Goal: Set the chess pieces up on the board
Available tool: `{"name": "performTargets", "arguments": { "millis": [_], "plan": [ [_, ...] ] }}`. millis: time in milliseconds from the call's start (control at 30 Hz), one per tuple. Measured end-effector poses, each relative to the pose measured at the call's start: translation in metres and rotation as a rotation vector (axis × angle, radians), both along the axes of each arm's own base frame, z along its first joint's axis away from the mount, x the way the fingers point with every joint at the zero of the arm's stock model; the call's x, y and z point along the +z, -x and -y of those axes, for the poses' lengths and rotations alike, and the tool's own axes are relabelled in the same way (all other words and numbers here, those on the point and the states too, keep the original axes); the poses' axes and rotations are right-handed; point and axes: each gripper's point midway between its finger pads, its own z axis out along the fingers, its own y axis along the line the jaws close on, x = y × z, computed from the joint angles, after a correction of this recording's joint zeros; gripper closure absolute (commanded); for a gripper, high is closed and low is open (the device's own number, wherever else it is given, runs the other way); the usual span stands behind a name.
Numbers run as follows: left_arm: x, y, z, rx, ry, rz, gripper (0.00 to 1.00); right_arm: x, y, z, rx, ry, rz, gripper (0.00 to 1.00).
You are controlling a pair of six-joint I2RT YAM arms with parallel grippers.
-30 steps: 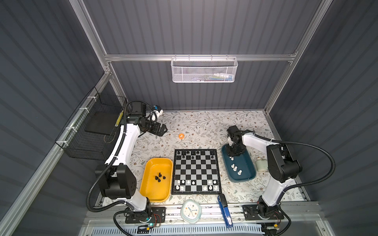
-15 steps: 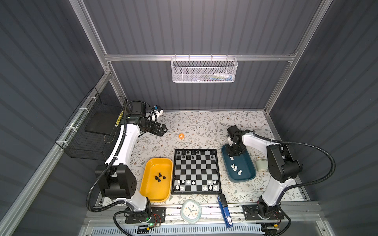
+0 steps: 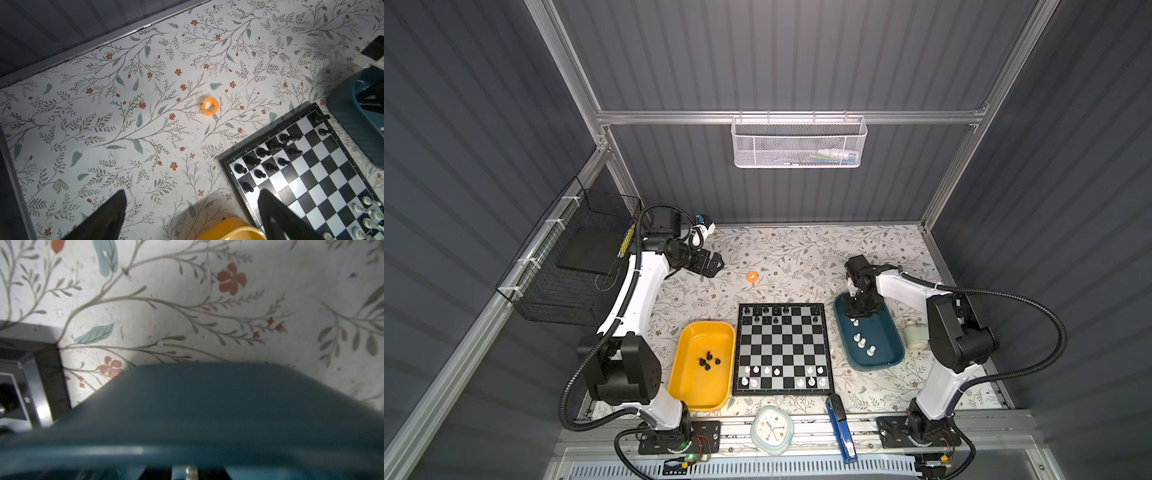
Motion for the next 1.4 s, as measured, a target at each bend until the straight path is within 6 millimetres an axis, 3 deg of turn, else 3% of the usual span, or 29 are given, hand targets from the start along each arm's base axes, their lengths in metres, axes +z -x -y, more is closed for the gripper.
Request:
{"name": "performTargets", "arguments": {
  "millis": [1400],
  "plan": [
    [-0.0023,0.0010,0.0000,0.000,0.000,-0.006,0.00,-0.0006,0.0028,0.0017,0.001,0.005,-0.002,0.81]
  ]
}}
